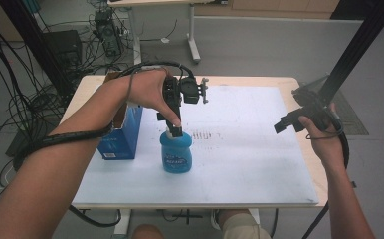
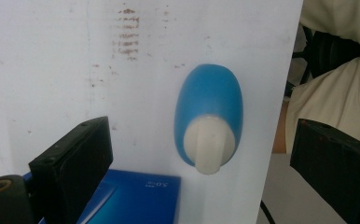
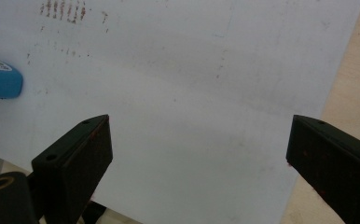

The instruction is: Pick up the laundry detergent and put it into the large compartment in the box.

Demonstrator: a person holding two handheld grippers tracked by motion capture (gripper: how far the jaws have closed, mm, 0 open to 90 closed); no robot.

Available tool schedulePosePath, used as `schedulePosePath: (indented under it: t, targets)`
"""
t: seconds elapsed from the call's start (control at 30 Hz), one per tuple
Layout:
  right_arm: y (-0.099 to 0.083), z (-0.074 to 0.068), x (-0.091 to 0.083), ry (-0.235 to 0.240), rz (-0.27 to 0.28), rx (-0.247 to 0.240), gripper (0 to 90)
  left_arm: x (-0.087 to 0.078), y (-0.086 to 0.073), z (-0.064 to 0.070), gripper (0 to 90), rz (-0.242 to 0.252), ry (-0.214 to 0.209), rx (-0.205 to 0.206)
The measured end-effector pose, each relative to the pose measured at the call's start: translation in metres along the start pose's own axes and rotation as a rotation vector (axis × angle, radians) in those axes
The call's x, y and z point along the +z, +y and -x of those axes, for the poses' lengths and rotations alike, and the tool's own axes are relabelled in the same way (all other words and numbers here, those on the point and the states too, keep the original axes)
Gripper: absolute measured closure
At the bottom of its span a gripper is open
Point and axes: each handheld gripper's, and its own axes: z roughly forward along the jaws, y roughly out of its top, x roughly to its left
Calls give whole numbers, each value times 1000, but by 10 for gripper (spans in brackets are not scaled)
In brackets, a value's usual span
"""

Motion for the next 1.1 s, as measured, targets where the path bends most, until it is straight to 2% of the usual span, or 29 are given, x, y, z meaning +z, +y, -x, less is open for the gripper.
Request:
schedulePosePath:
  t: [0.7, 0.9, 1.1]
  targets:
    - [1, -3, 1, -6, -7, -3, 67, 3, 1, -1, 58, -4, -29, -3]
    - [1, -5, 2, -6, -8, -3, 67, 13, 0, -1, 58, -1, -43, 4]
    - [2, -5, 3, -8, -10, -7, 67, 37, 0, -3, 58, -14, -68, 10]
